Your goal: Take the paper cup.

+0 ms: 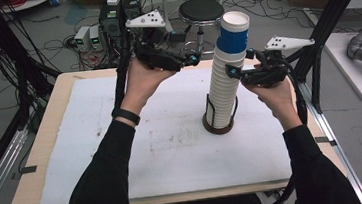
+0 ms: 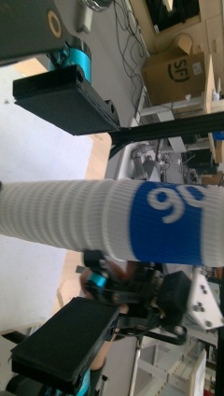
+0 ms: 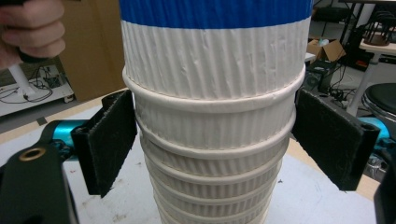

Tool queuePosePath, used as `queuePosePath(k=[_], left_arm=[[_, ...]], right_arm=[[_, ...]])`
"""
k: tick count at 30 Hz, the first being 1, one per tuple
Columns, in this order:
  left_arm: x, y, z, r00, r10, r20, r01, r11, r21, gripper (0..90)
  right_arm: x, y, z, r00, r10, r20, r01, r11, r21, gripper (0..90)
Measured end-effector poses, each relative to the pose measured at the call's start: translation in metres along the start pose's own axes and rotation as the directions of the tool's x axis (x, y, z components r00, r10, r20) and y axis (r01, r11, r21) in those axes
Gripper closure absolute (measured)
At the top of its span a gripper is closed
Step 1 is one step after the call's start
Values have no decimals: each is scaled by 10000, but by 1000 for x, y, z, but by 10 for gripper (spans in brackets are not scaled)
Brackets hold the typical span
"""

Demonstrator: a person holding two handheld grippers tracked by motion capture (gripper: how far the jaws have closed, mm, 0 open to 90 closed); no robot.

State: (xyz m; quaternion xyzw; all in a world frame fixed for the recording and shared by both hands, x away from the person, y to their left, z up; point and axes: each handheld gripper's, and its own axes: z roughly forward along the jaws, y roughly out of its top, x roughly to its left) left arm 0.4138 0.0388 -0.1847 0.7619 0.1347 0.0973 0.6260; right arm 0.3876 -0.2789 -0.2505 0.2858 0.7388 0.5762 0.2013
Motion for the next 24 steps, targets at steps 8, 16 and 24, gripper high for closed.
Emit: queuePosePath(k=[8, 16, 24], left_arm=[[3, 23, 23, 9996, 57, 293, -54, 9999, -116, 116], [3, 44, 46, 9986, 145, 510, -146, 9999, 7, 116], [4, 54, 64, 9971, -69, 762, 80, 9999, -138, 116]], right_arm=[[0, 0, 0, 10000, 0, 1, 0, 10000, 9, 148], [0, 0, 0, 10000, -37, -14, 37, 10000, 17, 148], [0, 0, 0, 9999, -112, -11, 112, 9999, 36, 149]])
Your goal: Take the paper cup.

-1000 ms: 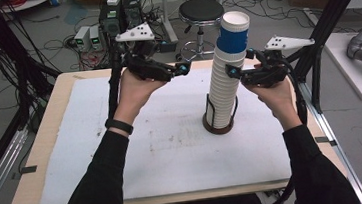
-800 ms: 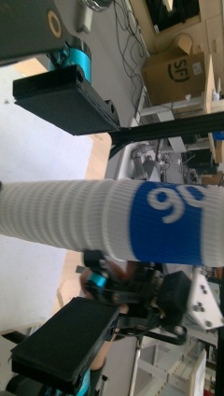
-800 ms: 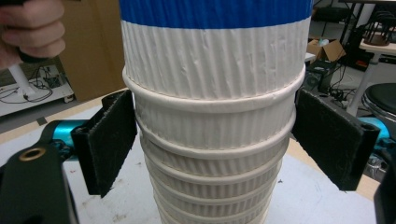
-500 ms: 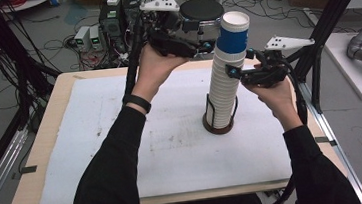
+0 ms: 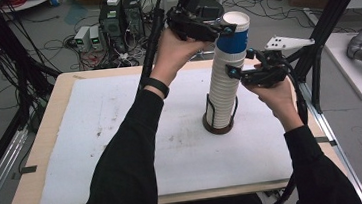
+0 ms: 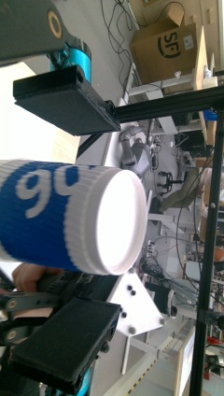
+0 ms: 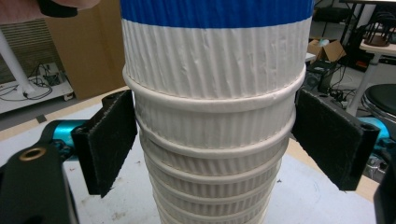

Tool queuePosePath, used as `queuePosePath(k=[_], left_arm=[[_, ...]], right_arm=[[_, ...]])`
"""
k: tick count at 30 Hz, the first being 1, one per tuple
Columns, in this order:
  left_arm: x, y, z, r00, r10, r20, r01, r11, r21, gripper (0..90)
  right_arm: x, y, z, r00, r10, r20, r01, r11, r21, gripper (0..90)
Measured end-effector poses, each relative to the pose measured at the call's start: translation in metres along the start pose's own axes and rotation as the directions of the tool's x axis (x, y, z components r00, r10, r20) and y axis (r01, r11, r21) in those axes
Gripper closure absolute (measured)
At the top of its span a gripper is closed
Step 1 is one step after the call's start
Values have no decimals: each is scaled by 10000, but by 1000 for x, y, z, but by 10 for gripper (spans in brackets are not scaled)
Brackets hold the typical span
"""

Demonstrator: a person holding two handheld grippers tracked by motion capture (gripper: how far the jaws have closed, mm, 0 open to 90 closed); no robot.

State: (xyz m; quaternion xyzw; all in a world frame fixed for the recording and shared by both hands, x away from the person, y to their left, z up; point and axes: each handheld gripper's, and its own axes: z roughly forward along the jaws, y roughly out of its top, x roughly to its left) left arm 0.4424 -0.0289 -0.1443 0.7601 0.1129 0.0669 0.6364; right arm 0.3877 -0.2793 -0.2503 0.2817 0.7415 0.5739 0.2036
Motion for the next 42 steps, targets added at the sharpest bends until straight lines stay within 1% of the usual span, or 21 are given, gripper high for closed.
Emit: queuePosePath(k=[1, 6, 7, 10, 12, 14, 15, 17, 24, 25, 29, 32, 35, 36, 37, 40, 42], left_arm=[[0, 0, 3, 10000, -59, 55, 59, 10000, -47, 116], [1, 2, 12, 9999, -36, 101, 36, 10000, 54, 123], [1, 3, 14, 9998, -53, 166, 52, 10000, 51, 135], [1, 3, 17, 9998, 22, 203, -25, 9999, 110, 175], [1, 3, 18, 9993, 40, 380, -41, 10000, 46, 239], [1, 3, 19, 9993, 82, 367, -85, 9999, 88, 289], [2, 3, 19, 9993, 74, 371, -79, 9999, 124, 292], [2, 2, 19, 9991, -89, 412, 86, 9999, 74, 292], [3, 3, 19, 9989, -104, 448, 99, 9999, 117, 302], [4, 4, 18, 9991, -10, 426, 2, 9998, 196, 303], [2, 8, 16, 9993, 35, 362, -34, 10000, -44, 305], [1, 12, 15, 9994, 97, 330, -94, 9999, -104, 305], [0, 19, 10, 9995, 193, 249, -183, 9991, -395, 306], [-1, 21, 9, 9995, 151, 263, -139, 9988, -459, 306], [-1, 23, 8, 9995, 117, 296, -102, 9987, -502, 306], [-2, 27, 6, 9996, 227, 194, -216, 9982, -556, 306], [-3, 34, 4, 9995, 243, 219, -228, 9976, -651, 307]], right_arm=[[0, 0, 0, 10000, -5, -9, 5, 10000, 10, 149], [0, 0, 0, 10000, -7, -14, 7, 10000, 19, 149], [0, 0, 0, 10000, -28, -14, 28, 10000, 16, 149], [0, 0, 0, 10000, -54, -10, 54, 10000, 18, 149], [0, 0, 0, 10000, -50, -15, 50, 10000, 29, 149], [0, 0, 0, 10000, -58, -16, 58, 10000, 26, 149], [0, 0, 0, 10000, -59, -7, 60, 10000, 44, 149], [0, 0, -1, 10000, -39, -2, 39, 10000, 45, 149], [0, 0, 0, 10000, -48, 14, 48, 10000, 51, 150], [1, 0, 0, 10000, -36, 18, 36, 10000, 44, 149], [1, 0, 0, 10000, -59, 26, 59, 10000, 62, 149], [1, 0, 0, 10000, -54, 28, 54, 10000, 63, 150], [1, 0, 0, 10000, -61, 28, 61, 10000, 49, 150], [1, 0, 0, 10000, -55, 30, 55, 10000, 60, 149], [1, 0, 0, 10000, -50, 29, 49, 10000, 64, 150], [1, 0, 0, 10000, -47, 29, 47, 10000, 76, 149], [1, 0, 0, 10000, -66, 28, 66, 9999, 84, 149]])
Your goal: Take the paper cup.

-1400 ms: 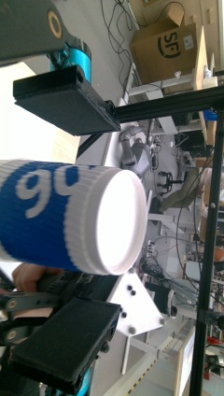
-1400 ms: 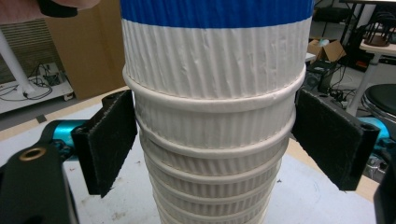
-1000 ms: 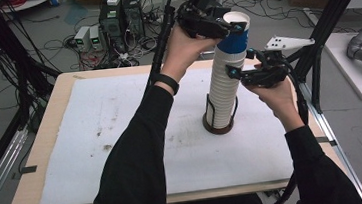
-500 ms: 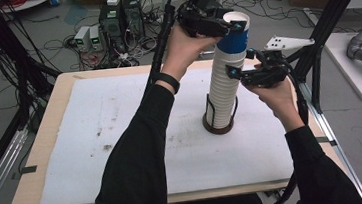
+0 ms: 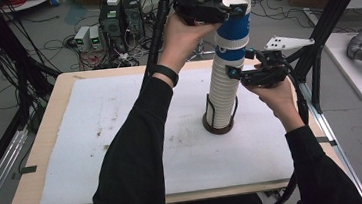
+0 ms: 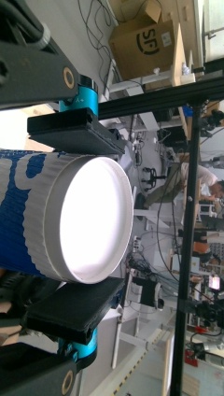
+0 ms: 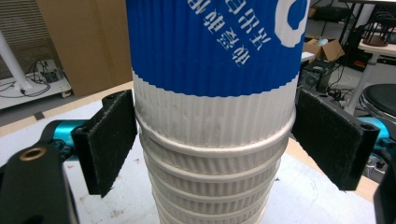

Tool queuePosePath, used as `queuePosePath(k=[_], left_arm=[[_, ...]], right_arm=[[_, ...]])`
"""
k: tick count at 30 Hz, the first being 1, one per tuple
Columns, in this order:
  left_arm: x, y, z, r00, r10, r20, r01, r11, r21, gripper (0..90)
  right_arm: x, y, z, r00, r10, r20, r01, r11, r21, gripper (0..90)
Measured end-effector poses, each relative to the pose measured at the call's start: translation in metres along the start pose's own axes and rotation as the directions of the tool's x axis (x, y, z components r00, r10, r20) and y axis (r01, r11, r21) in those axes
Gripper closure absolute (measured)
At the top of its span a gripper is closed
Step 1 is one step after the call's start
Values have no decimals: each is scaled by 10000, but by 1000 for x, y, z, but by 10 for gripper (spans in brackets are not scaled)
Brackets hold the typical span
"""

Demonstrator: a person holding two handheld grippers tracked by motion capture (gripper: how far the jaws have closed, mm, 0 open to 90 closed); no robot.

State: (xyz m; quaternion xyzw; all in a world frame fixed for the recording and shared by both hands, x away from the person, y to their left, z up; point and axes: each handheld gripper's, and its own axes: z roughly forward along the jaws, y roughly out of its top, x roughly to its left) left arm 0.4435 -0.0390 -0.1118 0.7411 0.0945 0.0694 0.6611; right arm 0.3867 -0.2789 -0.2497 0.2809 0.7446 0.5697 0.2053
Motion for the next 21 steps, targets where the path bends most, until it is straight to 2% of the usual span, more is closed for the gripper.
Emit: queuePosePath(k=[2, 12, 15, 21], left_arm=[[-1, 4, -1, 9999, 131, -21, -131, 9999, -48, 306], [-5, 17, -6, 9996, 246, -153, -253, 9984, -498, 307], [-8, 23, -11, 9993, 327, -186, -340, 9967, -741, 307], [-13, 29, -22, 9979, 589, -266, -609, 9946, -844, 307]], right_arm=[[0, 0, 0, 10000, -9, 12, 9, 10000, -3, 150], [0, 0, 0, 10000, -26, 5, 26, 10000, 29, 149], [0, 0, 0, 10000, -30, 13, 30, 10000, 30, 149], [0, 0, 0, 10000, -21, 7, 21, 10000, 40, 150]])
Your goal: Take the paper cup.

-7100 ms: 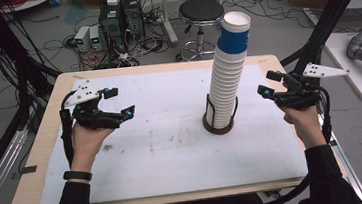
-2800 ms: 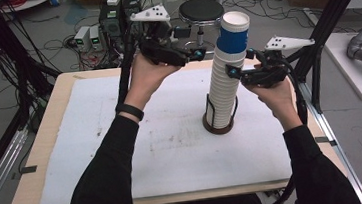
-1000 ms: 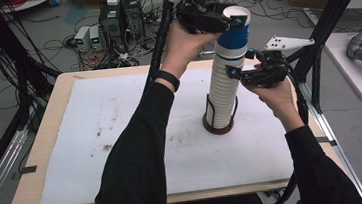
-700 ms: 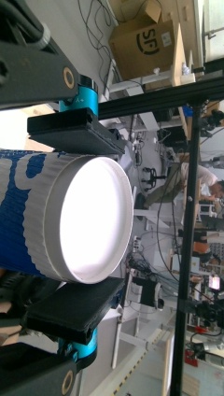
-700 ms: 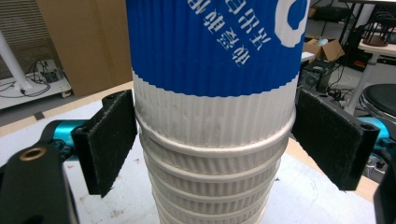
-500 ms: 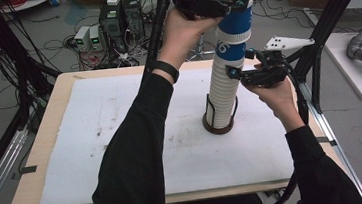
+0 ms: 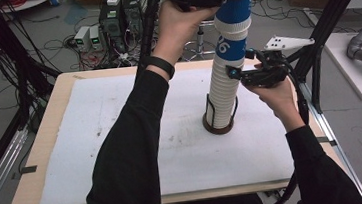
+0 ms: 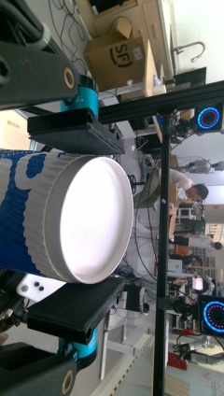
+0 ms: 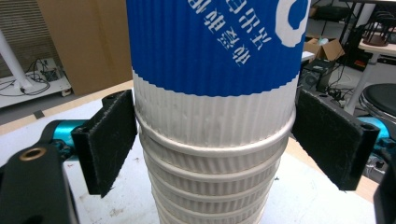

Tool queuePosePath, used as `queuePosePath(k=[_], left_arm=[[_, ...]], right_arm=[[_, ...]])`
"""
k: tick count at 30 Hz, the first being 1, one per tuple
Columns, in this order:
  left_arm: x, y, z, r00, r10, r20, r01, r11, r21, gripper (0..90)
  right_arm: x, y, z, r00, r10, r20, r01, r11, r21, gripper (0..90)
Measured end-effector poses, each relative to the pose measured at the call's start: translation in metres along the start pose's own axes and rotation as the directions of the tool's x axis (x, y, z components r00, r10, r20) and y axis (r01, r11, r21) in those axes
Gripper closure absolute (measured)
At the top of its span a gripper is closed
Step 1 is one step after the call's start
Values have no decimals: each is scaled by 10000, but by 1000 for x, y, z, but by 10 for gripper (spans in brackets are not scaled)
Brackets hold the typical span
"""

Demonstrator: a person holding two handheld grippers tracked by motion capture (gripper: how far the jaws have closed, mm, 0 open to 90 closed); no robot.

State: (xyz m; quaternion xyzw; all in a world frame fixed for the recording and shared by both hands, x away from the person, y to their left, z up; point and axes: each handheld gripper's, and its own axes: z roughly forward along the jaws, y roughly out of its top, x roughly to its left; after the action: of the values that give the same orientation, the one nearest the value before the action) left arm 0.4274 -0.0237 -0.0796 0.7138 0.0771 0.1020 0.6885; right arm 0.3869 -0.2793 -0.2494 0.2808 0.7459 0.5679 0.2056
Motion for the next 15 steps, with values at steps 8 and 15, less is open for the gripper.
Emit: queuePosePath(k=[8, 15], left_arm=[[-8, 4, -20, 9998, 189, -17, -188, 9997, 149, 306], [-17, -1, -47, 9995, 301, -139, -296, 9988, 378, 306]], right_arm=[[0, 0, 0, 10000, -30, 23, 30, 10000, -10, 150], [0, 0, 0, 10000, -9, 48, 9, 10000, 26, 149]])
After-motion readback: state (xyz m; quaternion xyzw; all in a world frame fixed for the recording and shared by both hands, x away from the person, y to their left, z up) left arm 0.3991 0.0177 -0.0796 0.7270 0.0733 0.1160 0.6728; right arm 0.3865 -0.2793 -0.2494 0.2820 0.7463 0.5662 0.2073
